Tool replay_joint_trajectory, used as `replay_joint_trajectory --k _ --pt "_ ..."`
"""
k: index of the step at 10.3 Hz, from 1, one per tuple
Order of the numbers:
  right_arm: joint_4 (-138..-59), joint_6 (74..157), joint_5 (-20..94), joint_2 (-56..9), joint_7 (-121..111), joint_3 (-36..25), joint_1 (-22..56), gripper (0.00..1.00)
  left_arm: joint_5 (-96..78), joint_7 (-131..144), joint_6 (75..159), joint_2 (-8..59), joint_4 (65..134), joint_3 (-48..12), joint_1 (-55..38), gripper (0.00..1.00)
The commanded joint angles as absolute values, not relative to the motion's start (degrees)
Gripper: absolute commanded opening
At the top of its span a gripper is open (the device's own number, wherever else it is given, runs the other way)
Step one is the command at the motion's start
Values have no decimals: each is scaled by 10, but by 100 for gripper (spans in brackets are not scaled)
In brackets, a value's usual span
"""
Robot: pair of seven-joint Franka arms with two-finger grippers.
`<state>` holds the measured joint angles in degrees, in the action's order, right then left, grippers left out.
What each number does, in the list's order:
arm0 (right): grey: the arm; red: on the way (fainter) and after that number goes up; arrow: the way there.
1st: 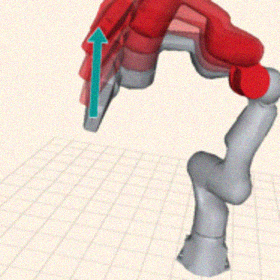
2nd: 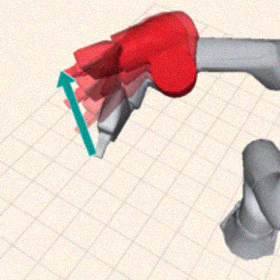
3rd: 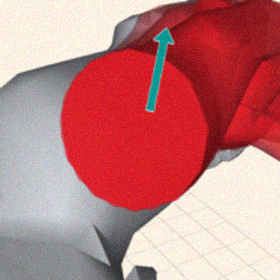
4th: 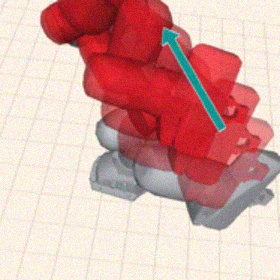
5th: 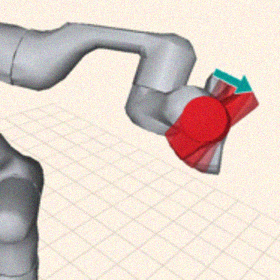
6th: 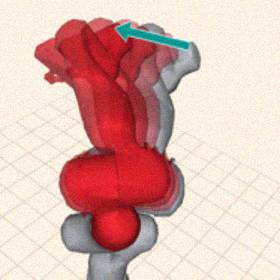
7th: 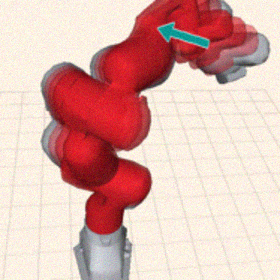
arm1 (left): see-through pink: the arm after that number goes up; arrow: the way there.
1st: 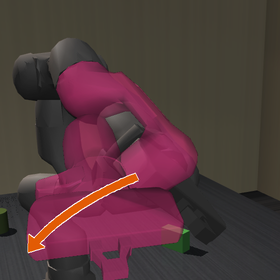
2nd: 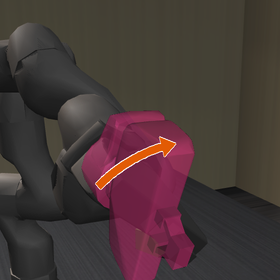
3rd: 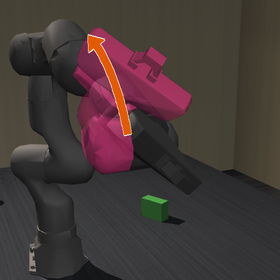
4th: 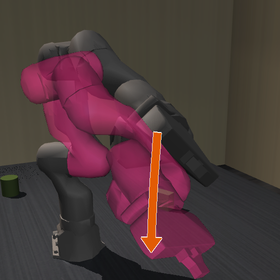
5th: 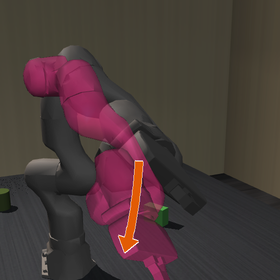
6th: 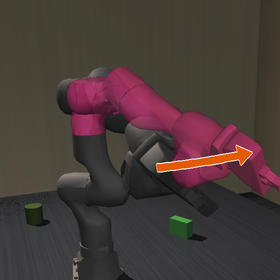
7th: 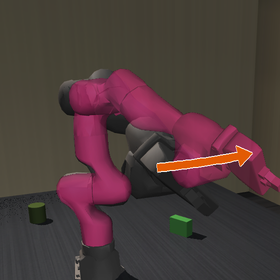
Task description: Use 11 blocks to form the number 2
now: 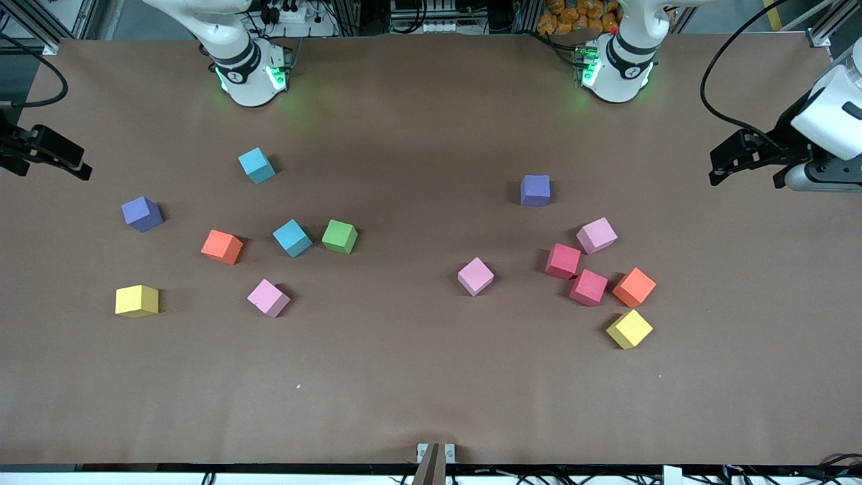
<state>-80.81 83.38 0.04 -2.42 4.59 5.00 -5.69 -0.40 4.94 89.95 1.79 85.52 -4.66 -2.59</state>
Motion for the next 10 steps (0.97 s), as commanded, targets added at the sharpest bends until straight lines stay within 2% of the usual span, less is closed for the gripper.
replay_joint_trajectory --k 1,10 --pt "-811 838 10 -22 46 57 -72 100 -11 40 895 17 853 -47 -22 100" --pt "-822 831 10 -18 47 55 -72 100 -6 42 895 25 850 -47 -20 100"
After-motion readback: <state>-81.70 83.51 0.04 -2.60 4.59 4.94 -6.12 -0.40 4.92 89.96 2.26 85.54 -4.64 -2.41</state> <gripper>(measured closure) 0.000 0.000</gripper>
